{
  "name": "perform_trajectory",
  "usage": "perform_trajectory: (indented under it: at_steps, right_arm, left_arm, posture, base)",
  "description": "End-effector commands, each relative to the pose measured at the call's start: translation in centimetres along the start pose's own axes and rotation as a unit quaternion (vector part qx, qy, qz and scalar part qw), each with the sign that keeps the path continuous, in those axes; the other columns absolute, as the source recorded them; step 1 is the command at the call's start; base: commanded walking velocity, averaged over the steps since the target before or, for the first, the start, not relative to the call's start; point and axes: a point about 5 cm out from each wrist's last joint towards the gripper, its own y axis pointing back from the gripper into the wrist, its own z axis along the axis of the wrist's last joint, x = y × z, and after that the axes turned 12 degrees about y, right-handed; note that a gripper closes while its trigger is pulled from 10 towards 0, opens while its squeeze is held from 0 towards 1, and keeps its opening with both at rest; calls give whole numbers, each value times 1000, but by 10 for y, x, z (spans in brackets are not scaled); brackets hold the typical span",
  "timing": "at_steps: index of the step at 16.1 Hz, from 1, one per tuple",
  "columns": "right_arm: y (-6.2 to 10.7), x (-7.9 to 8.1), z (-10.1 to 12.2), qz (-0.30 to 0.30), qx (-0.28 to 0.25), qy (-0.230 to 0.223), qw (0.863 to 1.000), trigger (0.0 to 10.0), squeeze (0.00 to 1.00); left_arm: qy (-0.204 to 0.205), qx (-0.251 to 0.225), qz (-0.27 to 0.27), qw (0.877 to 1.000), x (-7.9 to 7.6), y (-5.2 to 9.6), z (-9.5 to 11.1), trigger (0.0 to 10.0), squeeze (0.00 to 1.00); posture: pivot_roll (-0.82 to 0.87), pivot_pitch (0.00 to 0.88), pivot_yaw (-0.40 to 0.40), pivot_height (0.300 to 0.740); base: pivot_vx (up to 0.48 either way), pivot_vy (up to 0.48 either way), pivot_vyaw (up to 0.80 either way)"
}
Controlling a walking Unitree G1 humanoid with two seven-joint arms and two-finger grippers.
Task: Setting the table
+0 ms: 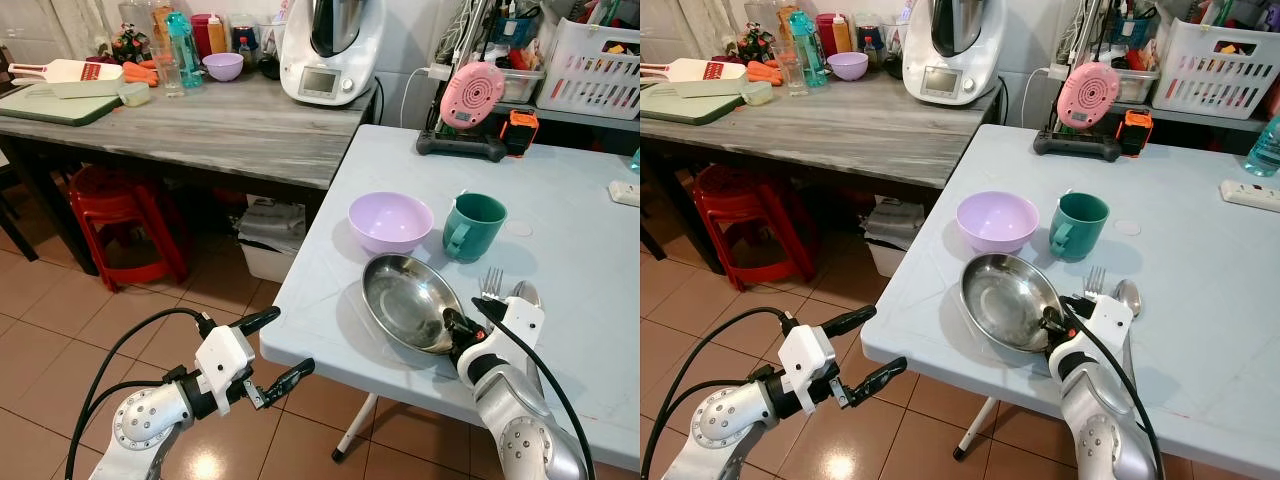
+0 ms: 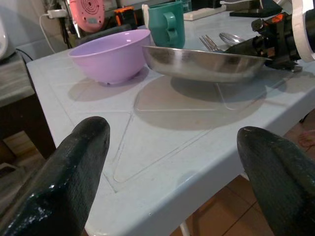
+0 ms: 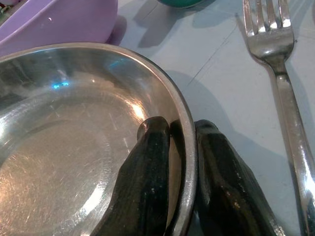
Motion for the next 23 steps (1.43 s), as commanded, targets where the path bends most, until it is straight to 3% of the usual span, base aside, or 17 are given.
perform_trajectory:
  at_steps: [1,2,3,4,7,8,14,15,16,18,23]
  right_arm:
    - [-1,0,-5,-3,18,-8,1000,2314,0]
    - [-1,3,-3,-1,15,-8,1000,10000,0]
    - [-2,3,-3,2,15,-11,1000,10000,0]
    - [-2,4,-3,4,16,-13,1000,10000,1000]
    - [-1,8,0,12,18,-7,1000,10000,1000]
    - [-1,9,1,17,19,-2,1000,10000,0]
    - [-8,18,0,54,40,19,998,10000,0]
    - [-11,22,0,65,46,15,997,3451,0]
    - [-13,26,2,75,47,26,996,1608,0]
    - [-16,31,2,87,51,32,994,235,0]
    - [-18,35,0,104,65,43,992,0,0]
  left_arm:
    - [-8,3,-2,1000,1,-2,0,10000,0]
    - [-7,2,-2,1000,0,-3,-1,10000,0]
    - [-6,1,-2,1000,0,-4,-1,10000,0]
    - [-6,2,-3,1000,-1,-4,-2,10000,0]
    - [-8,1,-1,1000,0,-5,-2,10000,0]
    - [-8,1,0,1000,0,-5,-2,10000,0]
    - [-7,5,-1,1000,0,-4,-5,10000,0]
    - [-8,5,-1,1000,0,-4,-5,10000,0]
    - [-8,6,-1,1000,1,-4,-5,10000,0]
    - [-9,6,0,1000,1,-3,-6,10000,0]
    - [-9,8,2,1000,0,-1,-8,10000,0]
  posture:
    - [23,0,16,740]
    - [23,0,15,740]
    - [23,0,13,740]
    - [22,0,12,740]
    - [22,0,11,740]
    - [22,0,11,740]
    - [21,0,12,740]
    - [21,0,12,740]
    - [26,0,11,740]
    - [29,0,10,740]
    - [41,0,4,740]
  base:
    - [0,0,0]
    - [0,0,0]
    - [0,0,0]
    - [0,0,0]
    - [0,0,0]
    - [0,0,0]
    - [0,0,0]
    - [0,0,0]
    - [0,0,0]
    - [0,0,0]
    - [0,0,0]
